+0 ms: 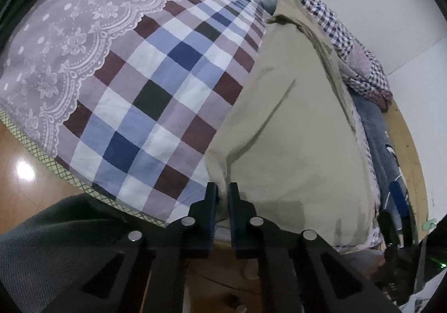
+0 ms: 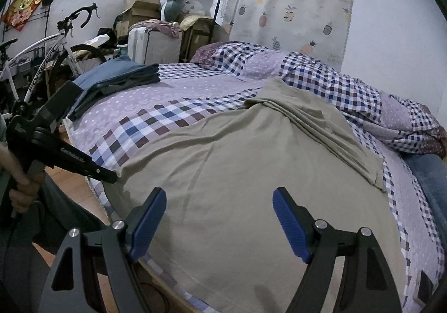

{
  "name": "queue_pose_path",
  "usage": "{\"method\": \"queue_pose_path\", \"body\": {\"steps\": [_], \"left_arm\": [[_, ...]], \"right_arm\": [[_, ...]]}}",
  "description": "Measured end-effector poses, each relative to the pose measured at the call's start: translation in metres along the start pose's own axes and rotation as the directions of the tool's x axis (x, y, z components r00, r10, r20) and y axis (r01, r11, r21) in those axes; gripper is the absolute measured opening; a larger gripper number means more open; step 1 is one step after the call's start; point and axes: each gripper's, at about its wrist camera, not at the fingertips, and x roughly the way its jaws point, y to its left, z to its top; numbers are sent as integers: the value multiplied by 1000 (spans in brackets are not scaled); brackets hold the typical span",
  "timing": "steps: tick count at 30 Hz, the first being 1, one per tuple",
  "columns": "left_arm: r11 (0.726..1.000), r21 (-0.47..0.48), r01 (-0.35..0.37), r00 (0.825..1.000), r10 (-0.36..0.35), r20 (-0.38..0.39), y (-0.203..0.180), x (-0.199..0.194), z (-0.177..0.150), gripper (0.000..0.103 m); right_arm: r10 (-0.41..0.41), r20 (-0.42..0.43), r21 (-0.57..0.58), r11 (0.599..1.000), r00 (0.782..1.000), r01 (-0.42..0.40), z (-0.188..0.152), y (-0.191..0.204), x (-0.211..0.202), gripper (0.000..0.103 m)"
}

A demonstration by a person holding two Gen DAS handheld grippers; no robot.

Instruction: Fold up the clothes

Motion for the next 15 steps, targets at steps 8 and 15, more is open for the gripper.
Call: {"method": "queue_pose_path", "body": {"steps": [8,15], "left_arm": [[997,-23,79,996,-78,31,-4,-15,-3,5],[986,-64,154,986,-150,72,2,-28,-3,5]], "right_arm": [[7,10,-4,1000,1000,-7,-1,4,2,82],[38,7,-70,997,999,-37,-4,27,8,82]]}}
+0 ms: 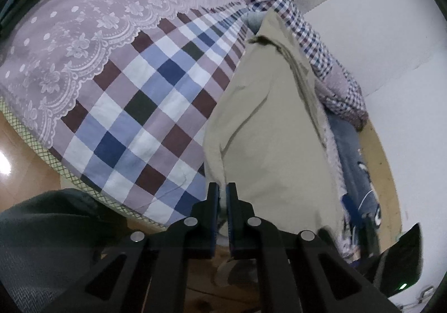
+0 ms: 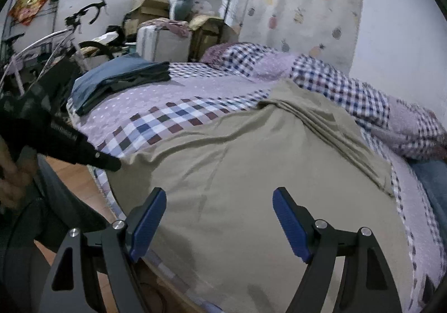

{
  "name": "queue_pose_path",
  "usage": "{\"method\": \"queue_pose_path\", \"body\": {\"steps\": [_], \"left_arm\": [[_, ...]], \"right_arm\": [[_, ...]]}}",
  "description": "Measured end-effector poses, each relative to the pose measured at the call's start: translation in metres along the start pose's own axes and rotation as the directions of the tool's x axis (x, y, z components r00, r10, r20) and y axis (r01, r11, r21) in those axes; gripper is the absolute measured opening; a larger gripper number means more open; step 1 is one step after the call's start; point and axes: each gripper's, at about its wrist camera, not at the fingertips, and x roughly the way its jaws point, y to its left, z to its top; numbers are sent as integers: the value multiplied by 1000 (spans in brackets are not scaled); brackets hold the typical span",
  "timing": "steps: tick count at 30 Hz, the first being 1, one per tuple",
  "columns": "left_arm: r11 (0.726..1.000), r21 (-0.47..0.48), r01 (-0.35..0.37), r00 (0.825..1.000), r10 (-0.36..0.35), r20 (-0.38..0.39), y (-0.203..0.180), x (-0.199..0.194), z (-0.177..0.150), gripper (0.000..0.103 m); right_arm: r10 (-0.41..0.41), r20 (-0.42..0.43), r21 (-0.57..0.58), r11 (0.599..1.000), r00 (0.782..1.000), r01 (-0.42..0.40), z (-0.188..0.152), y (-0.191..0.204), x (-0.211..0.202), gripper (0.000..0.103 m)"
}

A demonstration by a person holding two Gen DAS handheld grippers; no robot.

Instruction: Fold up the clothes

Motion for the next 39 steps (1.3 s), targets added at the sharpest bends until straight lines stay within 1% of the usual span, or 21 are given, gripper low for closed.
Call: {"method": "queue_pose_path", "body": {"steps": [4,7,12,16,20,22,23,24,26,28,31,33,35,36,38,39], "left_arm": [[999,-9,52,999,-52,17,0,-7,0,4],[996,-15,89,996,-88,23,0,-10,1,4],[988,-34,149,989,-148,27,1,-14,3,4],[981,-52,188,982,-187,23,4,-14,4,3],[976,-69,207,978,-206,26,6,-15,3,3],[974,-78,213,977,-212,25,8,-14,5,3],[973,-80,214,977,-213,23,8,-12,5,3],[974,-80,214,977,-213,21,7,-11,5,3],[975,-75,209,978,-208,12,5,-8,5,4],[977,-70,202,979,-202,4,3,-5,5,4],[982,-69,177,984,-178,-7,1,0,4,4],[985,-78,151,988,-152,-5,2,1,3,4],[988,-89,125,992,-125,-2,4,1,3,4],[989,-96,112,994,-113,1,5,0,2,6],[989,-114,95,996,-94,6,9,-1,1,13],[988,-123,92,996,-92,8,10,-2,1,22]], "right_arm": [[13,-7,-74,997,1000,-14,-2,24,7,82],[13,-13,-153,988,1000,-15,-7,49,13,82],[11,17,-286,958,1000,-6,-11,89,19,81],[14,41,-356,935,999,2,-11,116,29,81],[-16,60,-408,912,998,39,-12,133,42,80],[-32,61,-421,905,998,55,-12,136,49,72],[-38,57,-426,903,998,59,-12,138,53,61],[-45,49,-431,900,998,62,-13,138,56,54],[-52,39,-437,897,998,63,-15,139,61,52],[-54,31,-443,894,998,63,-17,139,65,48],[-58,21,-452,890,998,61,-18,138,71,33],[-49,5,-440,897,999,46,-16,135,74,8],[-39,0,-420,907,999,35,-13,131,75,5],[-35,0,-411,911,999,32,-12,129,74,4],[-26,5,-399,917,1000,26,-9,126,72,3],[-19,8,-394,919,1000,20,-8,126,70,3]]}}
